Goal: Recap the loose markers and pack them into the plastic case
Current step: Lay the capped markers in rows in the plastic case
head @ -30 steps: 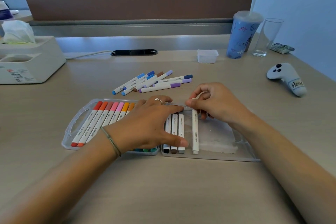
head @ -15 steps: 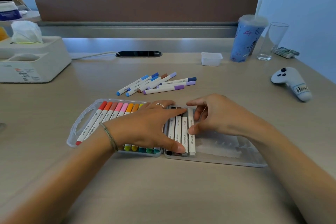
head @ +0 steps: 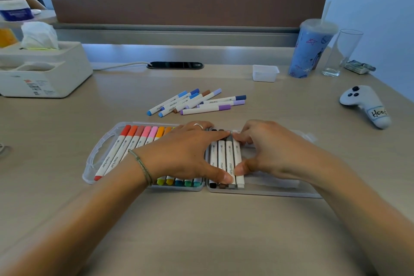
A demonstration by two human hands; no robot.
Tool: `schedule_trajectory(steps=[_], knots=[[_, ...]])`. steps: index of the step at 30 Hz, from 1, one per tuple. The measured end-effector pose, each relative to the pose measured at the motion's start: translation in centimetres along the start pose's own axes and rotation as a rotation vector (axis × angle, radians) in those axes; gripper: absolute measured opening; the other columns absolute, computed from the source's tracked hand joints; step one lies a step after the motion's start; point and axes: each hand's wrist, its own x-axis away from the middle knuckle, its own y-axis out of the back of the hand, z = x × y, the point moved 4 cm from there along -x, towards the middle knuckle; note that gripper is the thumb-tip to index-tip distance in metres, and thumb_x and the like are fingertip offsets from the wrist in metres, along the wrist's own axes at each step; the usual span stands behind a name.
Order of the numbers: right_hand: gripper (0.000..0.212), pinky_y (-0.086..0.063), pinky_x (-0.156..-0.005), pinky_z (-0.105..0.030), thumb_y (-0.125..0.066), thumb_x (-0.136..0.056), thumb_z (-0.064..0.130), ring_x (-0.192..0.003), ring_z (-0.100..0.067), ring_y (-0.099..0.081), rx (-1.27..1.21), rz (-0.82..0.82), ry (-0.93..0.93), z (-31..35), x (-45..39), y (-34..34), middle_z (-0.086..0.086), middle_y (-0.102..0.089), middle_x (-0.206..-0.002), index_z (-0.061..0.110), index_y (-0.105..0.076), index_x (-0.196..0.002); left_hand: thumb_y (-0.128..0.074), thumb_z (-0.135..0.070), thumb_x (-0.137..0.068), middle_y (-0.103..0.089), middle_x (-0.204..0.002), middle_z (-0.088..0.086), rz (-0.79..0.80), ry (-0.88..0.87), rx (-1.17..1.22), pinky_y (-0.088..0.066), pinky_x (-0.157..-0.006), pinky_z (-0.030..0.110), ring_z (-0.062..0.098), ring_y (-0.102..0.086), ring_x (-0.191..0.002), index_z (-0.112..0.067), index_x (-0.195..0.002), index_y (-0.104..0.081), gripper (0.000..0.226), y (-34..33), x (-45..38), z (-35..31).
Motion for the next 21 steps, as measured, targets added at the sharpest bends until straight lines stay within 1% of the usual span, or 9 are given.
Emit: schedule_trajectory(steps=[3,5,7,8,10,12,15,18,21], knots=[[0.071,-0.051,-0.09,-0.035,-0.081,-0.072,0.06,-0.104,-0.013,-0.054,0.022,0.001,0.008,-0.3,0.0,0.1,0.007,-0.058,-0.111,0.028,-0.065,-0.133,-0.061,-0.078,-0.074,-0.017,-0.164,-0.008,-0.006,-0.003,-0.005,-0.023,-0.119,0.044,0.019,-0.018,-0.149,-0.046,-0.156,-0.009,0.103,0.0,0.1,-0.2],[0.066,-0.05,-0.087,-0.032,-0.082,-0.072,0.06,-0.101,-0.011,-0.055,0.008,-0.007,0.015,-0.4,0.1,0.3,0.009,-0.061,-0.108,0.032,-0.067,-0.13,-0.062,-0.077,-0.075,-0.017,-0.164,-0.008,-0.003,-0.008,-0.011,-0.023,-0.118,0.044,0.019,-0.018,-0.149,-0.046,-0.156,-0.009,0.102,0.0,0.3,-0.3],[0.048,-0.05,-0.082,-0.027,-0.079,-0.078,0.056,-0.096,-0.004,-0.058,-0.085,-0.031,0.01,-0.6,0.0,0.9,0.016,-0.065,-0.104,0.034,-0.073,-0.12,-0.062,-0.074,-0.078,-0.017,-0.164,-0.007,0.028,-0.017,0.005,-0.024,-0.119,0.044,0.02,-0.018,-0.149,-0.045,-0.156,-0.011,0.098,0.3,0.3,-0.3],[0.036,-0.051,-0.081,-0.025,-0.077,-0.081,0.053,-0.092,-0.002,-0.059,-0.13,-0.054,0.002,-0.9,-0.3,1.3,0.018,-0.067,-0.101,0.034,-0.076,-0.112,-0.062,-0.071,-0.081,-0.022,-0.162,-0.007,0.043,-0.024,0.021,-0.027,-0.118,0.042,0.02,-0.022,-0.148,-0.045,-0.155,-0.016,0.092,0.7,0.2,-0.3],[0.018,-0.055,-0.081,-0.029,-0.074,-0.088,0.046,-0.085,-0.002,-0.063,-0.149,-0.119,-0.021,-1.8,-1.5,2.3,0.017,-0.071,-0.093,0.033,-0.079,-0.099,-0.06,-0.063,-0.088,-0.043,-0.149,-0.009,0.03,-0.036,0.056,-0.04,-0.109,0.036,0.016,-0.041,-0.136,-0.042,-0.151,-0.034,0.071,1.8,-0.5,0.0],[0.011,-0.057,-0.082,-0.033,-0.072,-0.092,0.035,-0.081,-0.005,-0.065,-0.122,-0.166,-0.056,-2.9,-3.3,3.4,0.014,-0.074,-0.089,0.028,-0.08,-0.094,-0.06,-0.054,-0.093,-0.058,-0.134,-0.013,-0.056,-0.003,0.091,-0.044,-0.097,0.027,0.01,-0.054,-0.118,-0.039,-0.14,-0.05,0.051,3.2,-2.0,0.8],[0.011,-0.053,-0.076,-0.027,-0.07,-0.093,0.025,-0.083,-0.009,-0.065,-0.091,-0.153,-0.118,-4.5,-6.0,4.8,0.005,-0.074,-0.092,0.023,-0.079,-0.096,-0.064,-0.038,-0.095,-0.067,-0.119,-0.01,-0.266,0.062,0.05,-0.047,-0.086,0.024,0.008,-0.058,-0.097,-0.034,-0.125,-0.064,0.03,4.8,-4.4,2.3],[0.013,-0.05,-0.074,-0.027,-0.07,-0.092,0.021,-0.084,-0.015,-0.064,-0.055,-0.121,-0.161,-5.7,-8.5,5.5,0.001,-0.072,-0.092,0.021,-0.079,-0.1,-0.065,-0.033,-0.095,-0.067,-0.114,-0.006,-0.407,0.157,-0.026,-0.05,-0.085,0.028,0.013,-0.057,-0.096,-0.03,-0.115,-0.069,0.021,5.4,-6.4,4.0],[0.012,-0.057,-0.079,-0.033,-0.071,-0.09,0.019,-0.084,-0.017,-0.064,-0.04,-0.134,-0.188,-6.5,-10.3,5.9,0.0,-0.071,-0.091,0.022,-0.08,-0.097,-0.067,-0.037,-0.093,-0.068,-0.11,-0.006,-0.447,0.217,-0.058,-0.052,-0.084,0.031,0.015,-0.059,-0.095,-0.031,-0.108,-0.069,0.017,5.3,-7.8,5.3]])
